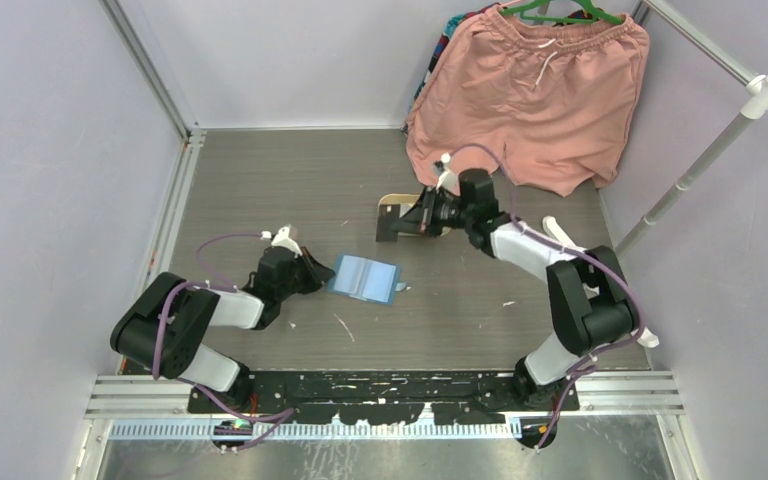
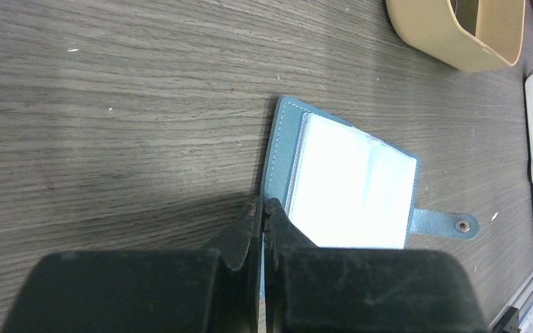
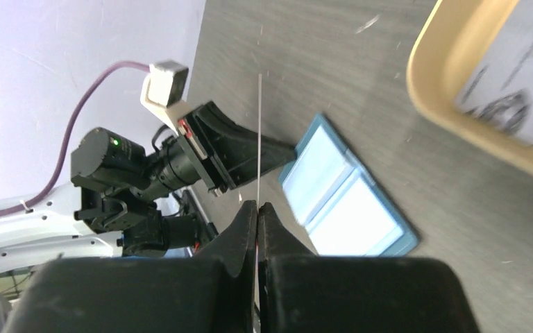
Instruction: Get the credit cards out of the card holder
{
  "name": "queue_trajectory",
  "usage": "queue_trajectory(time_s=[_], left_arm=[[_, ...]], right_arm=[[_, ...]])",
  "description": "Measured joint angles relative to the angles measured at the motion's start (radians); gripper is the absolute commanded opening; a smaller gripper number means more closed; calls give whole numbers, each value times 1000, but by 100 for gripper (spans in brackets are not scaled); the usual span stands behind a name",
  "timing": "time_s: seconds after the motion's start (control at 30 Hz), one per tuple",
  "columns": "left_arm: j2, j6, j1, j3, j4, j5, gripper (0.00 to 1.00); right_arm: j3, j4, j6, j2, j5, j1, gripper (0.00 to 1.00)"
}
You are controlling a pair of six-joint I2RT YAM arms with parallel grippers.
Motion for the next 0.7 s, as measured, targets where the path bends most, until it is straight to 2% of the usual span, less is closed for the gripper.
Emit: queue_trajectory(time_s=[0.2,0.3,0.57,0.7], left_arm=[[6,31,0,48,-63,17,0],[5,49,0,65,-92,21,0],[-15,85,0,95,-171,30,0],[-15,98,0,106,-190,33,0]], right_arm=[[179,-233,-122,-2,-79,-145,1],[294,-357,-173,48,-101,-201,1],[610,-663,-304,270,-120,-262,1],[636,-748,-338,320,-111,-278,1]])
